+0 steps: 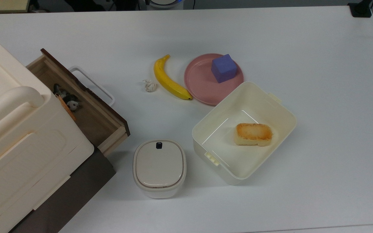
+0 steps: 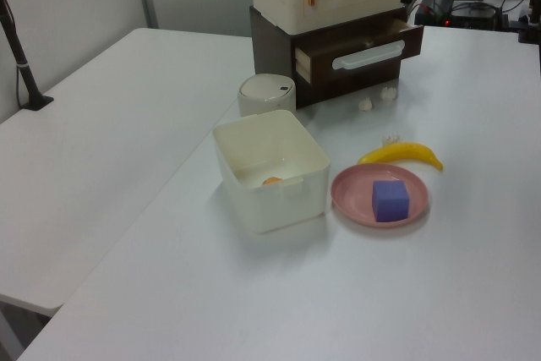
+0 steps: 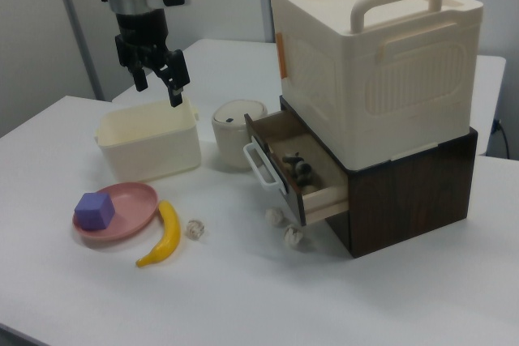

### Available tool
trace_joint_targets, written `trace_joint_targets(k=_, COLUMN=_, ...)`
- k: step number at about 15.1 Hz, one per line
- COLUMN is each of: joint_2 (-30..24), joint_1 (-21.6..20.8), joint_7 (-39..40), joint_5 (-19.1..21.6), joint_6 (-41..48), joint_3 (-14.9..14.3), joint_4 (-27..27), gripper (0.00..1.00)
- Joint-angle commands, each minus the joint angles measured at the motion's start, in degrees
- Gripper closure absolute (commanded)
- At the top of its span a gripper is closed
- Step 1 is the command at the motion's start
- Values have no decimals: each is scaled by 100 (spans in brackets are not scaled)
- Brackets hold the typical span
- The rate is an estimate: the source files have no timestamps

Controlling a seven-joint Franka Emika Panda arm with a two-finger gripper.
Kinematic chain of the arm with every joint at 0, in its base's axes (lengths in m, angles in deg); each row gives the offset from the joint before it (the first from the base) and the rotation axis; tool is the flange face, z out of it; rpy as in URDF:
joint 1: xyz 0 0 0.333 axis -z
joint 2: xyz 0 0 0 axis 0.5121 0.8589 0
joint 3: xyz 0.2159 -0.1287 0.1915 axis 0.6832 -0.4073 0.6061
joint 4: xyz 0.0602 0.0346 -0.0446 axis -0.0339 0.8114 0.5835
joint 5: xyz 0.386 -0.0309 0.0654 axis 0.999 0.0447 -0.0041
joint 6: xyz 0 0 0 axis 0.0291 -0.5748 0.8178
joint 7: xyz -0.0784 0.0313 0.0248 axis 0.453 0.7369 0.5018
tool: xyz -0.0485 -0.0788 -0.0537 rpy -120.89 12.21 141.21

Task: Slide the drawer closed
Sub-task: 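Move the gripper down toward the open brown drawer's front face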

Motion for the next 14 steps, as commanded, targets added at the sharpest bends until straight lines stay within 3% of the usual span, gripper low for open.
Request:
trace_joint_targets(k=1, joint_2=-47, joint_1=-54, joint_7=-1550, joint_5=-586, joint_6=-486, joint_3=21, joint_4=391, gripper=0)
trace_joint_targets(k=3, joint_2=-12, joint_1=-19, joint_7=-1566, joint_5=-725, joint_6=-455, joint_3=21, joint_4=455, gripper=0)
trace_joint_targets(k=14, joint_2=260, joint_1=78, joint_7=-1751, joint_5=-637, joint_6=-472, joint_3=4, joint_4=1036, gripper=3)
